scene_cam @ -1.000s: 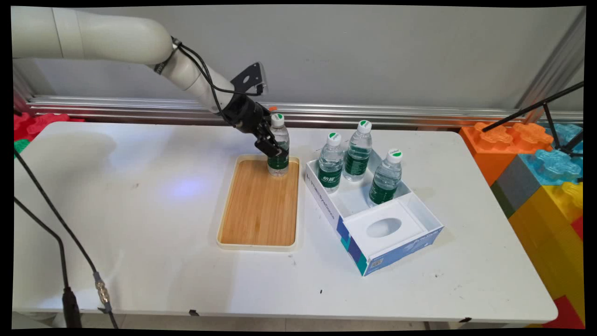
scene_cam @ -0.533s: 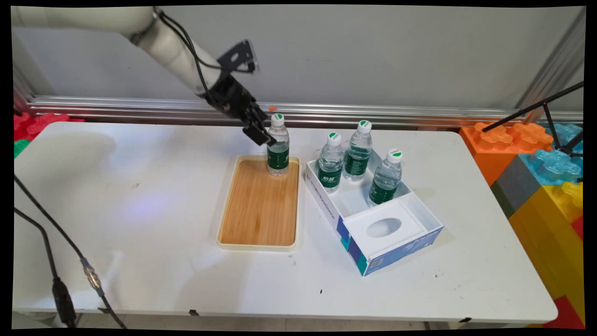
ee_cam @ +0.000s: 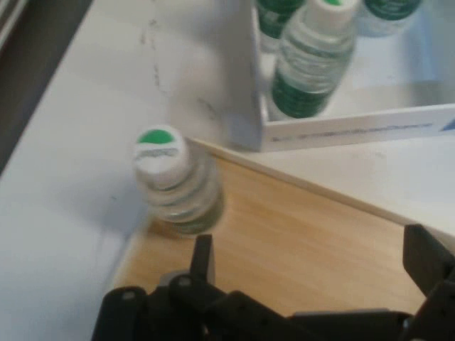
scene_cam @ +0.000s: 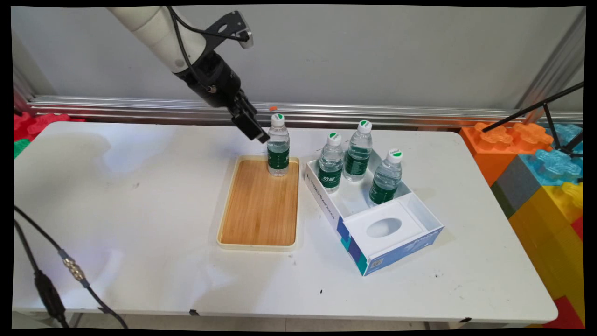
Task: Pick up the green bottle from the white box
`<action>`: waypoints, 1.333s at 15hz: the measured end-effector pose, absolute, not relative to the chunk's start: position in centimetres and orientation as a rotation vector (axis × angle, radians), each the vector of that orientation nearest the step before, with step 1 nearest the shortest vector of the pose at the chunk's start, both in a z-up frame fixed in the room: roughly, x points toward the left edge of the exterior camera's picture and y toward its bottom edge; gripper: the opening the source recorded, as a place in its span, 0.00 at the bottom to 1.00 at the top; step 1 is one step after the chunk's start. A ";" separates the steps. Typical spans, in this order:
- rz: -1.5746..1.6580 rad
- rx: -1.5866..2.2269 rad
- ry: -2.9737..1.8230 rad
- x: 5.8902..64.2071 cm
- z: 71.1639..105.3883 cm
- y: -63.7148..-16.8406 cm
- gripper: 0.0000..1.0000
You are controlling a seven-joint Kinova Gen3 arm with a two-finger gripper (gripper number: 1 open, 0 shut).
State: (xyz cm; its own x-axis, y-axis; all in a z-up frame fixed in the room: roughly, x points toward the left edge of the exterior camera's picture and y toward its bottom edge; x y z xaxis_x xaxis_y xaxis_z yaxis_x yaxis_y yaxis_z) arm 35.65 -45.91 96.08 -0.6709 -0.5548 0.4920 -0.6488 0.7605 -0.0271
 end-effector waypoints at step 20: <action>0.332 1.017 -2.402 24.2 88.2 -49.1 1.00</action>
